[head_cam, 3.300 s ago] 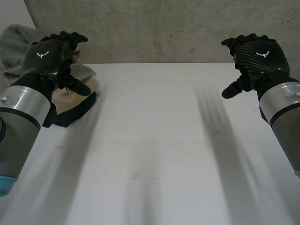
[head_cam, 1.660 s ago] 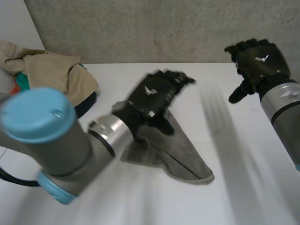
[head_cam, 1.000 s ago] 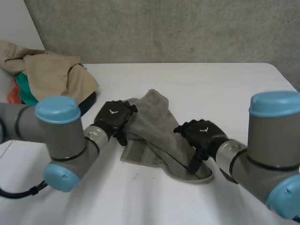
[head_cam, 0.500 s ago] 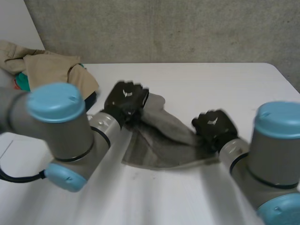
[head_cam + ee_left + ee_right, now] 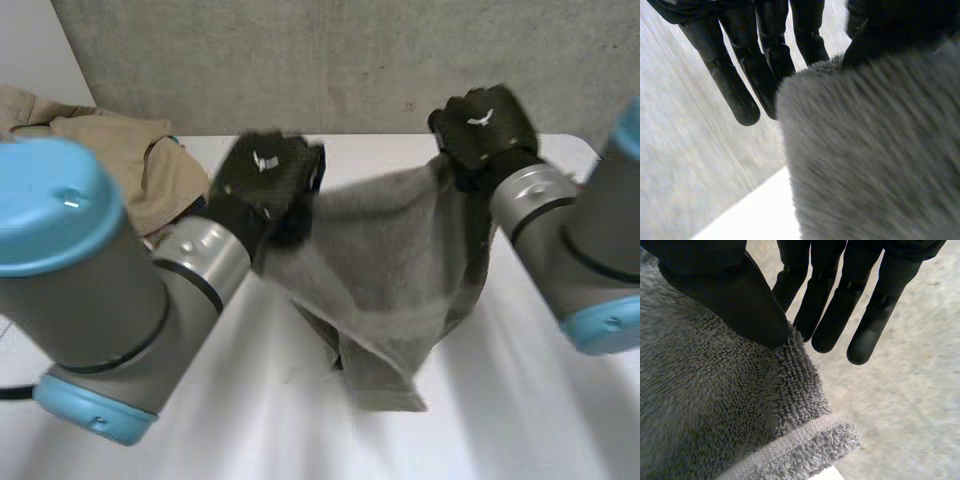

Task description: Fold the laundry.

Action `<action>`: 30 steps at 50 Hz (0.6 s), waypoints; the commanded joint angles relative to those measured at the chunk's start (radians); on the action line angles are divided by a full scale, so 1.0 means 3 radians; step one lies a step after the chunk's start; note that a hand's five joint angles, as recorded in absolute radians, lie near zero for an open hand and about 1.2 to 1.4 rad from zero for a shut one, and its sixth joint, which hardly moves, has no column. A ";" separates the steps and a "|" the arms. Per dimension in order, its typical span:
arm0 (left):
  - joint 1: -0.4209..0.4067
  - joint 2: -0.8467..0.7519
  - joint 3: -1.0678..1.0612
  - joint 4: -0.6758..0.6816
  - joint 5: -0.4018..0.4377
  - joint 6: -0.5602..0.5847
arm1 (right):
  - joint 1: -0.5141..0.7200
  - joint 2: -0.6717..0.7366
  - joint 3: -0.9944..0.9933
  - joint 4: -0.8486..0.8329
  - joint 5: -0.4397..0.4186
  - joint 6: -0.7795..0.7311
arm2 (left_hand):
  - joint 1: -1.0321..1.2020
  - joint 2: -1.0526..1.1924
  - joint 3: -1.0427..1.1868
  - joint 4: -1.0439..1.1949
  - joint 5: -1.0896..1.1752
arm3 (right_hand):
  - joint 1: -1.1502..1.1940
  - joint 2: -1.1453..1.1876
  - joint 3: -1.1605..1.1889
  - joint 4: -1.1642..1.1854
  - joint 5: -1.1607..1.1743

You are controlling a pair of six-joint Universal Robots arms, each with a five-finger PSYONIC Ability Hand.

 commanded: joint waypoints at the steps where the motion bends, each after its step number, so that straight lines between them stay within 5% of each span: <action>1: -0.0001 -0.0302 -0.0067 -0.0387 -0.0045 -0.0317 | 0.0214 0.0831 -0.0367 -0.0369 -0.0241 -0.0003 | -0.0304 -0.0502 -0.0488 -0.0510 -0.0354 | -0.1838 -0.2152 -0.2221 -0.2251 -0.2213; 2: 0.0005 -0.0297 -0.0067 -0.0413 -0.0050 -0.0348 | 0.0255 0.0908 -0.0398 -0.0374 -0.0322 -0.0008 | -0.1018 -0.1216 -0.1202 -0.1224 -0.1068 | -0.3006 -0.3321 -0.3389 -0.3420 -0.3382; 3: 0.0015 -0.0287 -0.0067 -0.0453 -0.0065 -0.0399 | 0.0260 0.0903 -0.0408 -0.0374 -0.0349 -0.0008 | -0.2100 -0.2299 -0.2285 -0.2307 -0.2151 | -0.3006 -0.3321 -0.3389 -0.3420 -0.3382; 6: 0.0066 -0.0251 -0.0082 -0.0484 -0.0136 -0.0430 | 0.0280 0.0761 -0.0332 -0.0298 -0.0212 0.0023 | -0.2590 -0.2788 -0.2774 -0.2796 -0.2640 | -0.3006 -0.3321 -0.3389 -0.3420 -0.3382; 12: 0.0444 0.0138 -0.0312 -0.0474 -0.0265 -0.0404 | 0.0275 0.0183 0.0082 0.0151 0.0244 0.0110 | -0.2689 -0.2887 -0.2873 -0.2895 -0.2739 | -0.3006 -0.3321 -0.3389 -0.3420 -0.3382; 19: 0.0613 0.0337 -0.0567 -0.0377 -0.0168 -0.0409 | 0.0332 -0.0257 0.0654 0.1098 0.0254 0.0697 | -0.2796 -0.2994 -0.2981 -0.3003 -0.2847 | -0.3006 -0.3321 -0.3389 -0.3420 -0.3382; 27: 0.0715 0.0317 -0.0742 -0.0270 -0.0152 -0.0409 | 0.0623 -0.0324 0.1207 0.0889 0.0173 0.1832 | -0.2787 -0.2985 -0.2971 -0.2993 -0.2837 | -0.3006 -0.3321 -0.3389 -0.3420 -0.3382; 30: 0.0726 0.0307 -0.0742 -0.0249 -0.0152 -0.0409 | 0.0832 0.0053 0.1223 0.0628 0.0219 0.1961 | -0.2796 -0.2994 -0.2981 -0.3003 -0.2847 | -0.2884 -0.3199 -0.3267 -0.3298 -0.3260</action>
